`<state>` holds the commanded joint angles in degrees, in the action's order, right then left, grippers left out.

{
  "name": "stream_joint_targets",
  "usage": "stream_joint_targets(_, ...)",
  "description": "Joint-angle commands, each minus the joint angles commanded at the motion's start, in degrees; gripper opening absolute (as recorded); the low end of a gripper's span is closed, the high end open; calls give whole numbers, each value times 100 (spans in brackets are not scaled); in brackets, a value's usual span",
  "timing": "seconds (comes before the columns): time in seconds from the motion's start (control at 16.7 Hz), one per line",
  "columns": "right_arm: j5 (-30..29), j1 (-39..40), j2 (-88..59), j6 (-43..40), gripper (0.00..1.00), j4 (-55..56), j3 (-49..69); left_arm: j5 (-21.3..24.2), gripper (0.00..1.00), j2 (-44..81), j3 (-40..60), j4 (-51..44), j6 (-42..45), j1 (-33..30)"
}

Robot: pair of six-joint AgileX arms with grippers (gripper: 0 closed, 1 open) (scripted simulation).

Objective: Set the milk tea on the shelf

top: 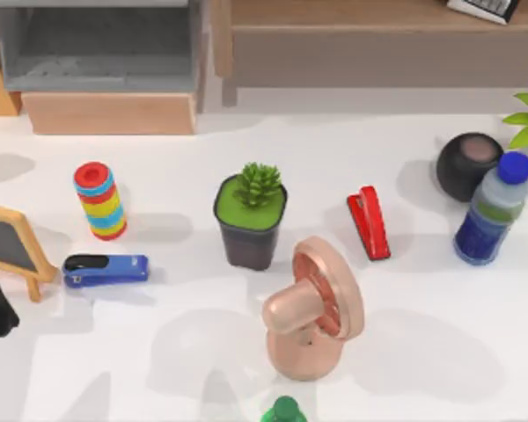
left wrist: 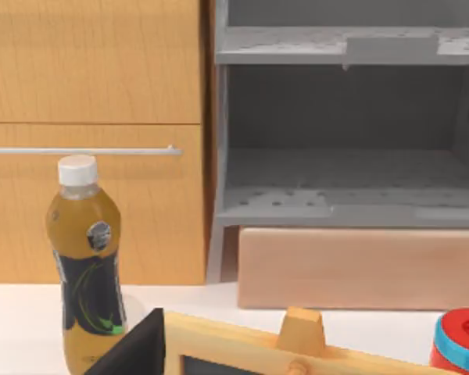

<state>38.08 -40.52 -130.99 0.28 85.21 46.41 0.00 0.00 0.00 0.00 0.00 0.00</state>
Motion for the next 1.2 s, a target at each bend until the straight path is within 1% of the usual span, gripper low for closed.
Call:
stream_joint_targets(1.02,5,-14,225,18,0,-185,-22,0,100,0,0,0,0,0)
stream_joint_targets(1.2,-272,280,554,-50,0,-266,24,0,100,0,0,0,0,0)
